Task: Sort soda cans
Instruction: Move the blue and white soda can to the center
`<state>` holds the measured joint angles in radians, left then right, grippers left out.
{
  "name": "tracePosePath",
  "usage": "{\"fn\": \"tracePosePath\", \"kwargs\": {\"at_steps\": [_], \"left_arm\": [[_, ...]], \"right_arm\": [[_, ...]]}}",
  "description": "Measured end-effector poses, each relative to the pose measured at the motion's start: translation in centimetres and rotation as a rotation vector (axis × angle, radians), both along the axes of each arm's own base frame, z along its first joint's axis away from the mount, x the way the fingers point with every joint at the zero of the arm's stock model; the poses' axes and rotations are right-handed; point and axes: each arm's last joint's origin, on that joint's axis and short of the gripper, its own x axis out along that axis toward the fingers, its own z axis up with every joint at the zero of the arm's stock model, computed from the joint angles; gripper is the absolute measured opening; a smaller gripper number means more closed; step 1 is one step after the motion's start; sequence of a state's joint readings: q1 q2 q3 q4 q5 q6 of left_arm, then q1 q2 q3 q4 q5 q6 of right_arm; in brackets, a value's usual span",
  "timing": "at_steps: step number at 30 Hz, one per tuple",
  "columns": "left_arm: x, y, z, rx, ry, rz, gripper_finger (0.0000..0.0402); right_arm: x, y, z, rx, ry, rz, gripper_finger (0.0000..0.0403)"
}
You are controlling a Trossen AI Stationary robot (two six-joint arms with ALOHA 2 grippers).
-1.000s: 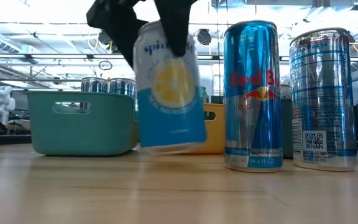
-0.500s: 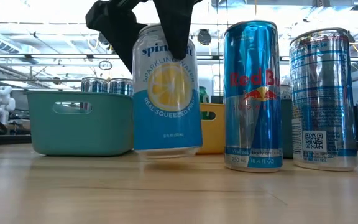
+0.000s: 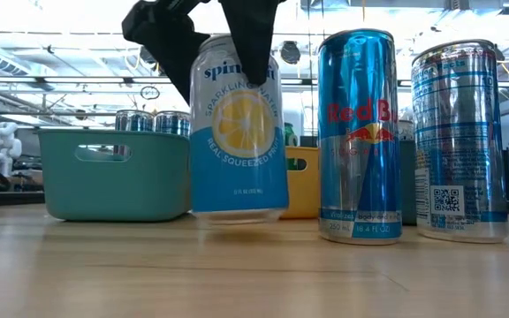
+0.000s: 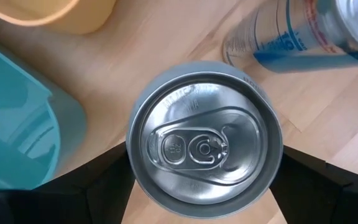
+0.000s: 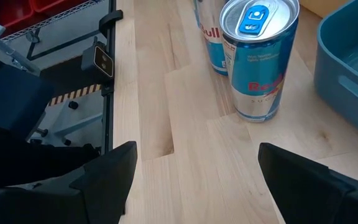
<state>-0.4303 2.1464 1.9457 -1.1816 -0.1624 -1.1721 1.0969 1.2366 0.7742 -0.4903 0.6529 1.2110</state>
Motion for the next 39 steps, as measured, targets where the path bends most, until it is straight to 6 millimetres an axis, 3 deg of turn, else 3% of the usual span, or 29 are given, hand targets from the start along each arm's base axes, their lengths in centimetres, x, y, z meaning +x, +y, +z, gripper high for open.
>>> {"fn": "tracePosePath", "kwargs": {"at_steps": [11,23,31,35,39], "left_arm": [[0.1,0.2,0.0,0.032,-0.015,0.010,0.0336],[0.0,0.8,0.3,0.008,0.021,-0.068,0.0399],[-1.9,2.0,4.1,0.031,-0.012,-0.029,0.0400],[-4.0,2.5,6.7,0.075,-0.046,0.050,0.0400],[-6.6,1.5,8.4,0.093,-0.055,0.147,0.0400]], "right_arm": [[0.0,0.0,0.0,0.006,0.001,-0.005,0.0327],[0.0,0.0,0.0,0.007,0.001,-0.005,0.0327],[0.0,0.0,0.0,0.006,0.001,-0.005,0.0327],[0.0,0.0,0.0,0.008,0.001,-0.004,0.0327],[0.0,0.0,0.0,0.008,0.001,-0.004,0.0327]]}}
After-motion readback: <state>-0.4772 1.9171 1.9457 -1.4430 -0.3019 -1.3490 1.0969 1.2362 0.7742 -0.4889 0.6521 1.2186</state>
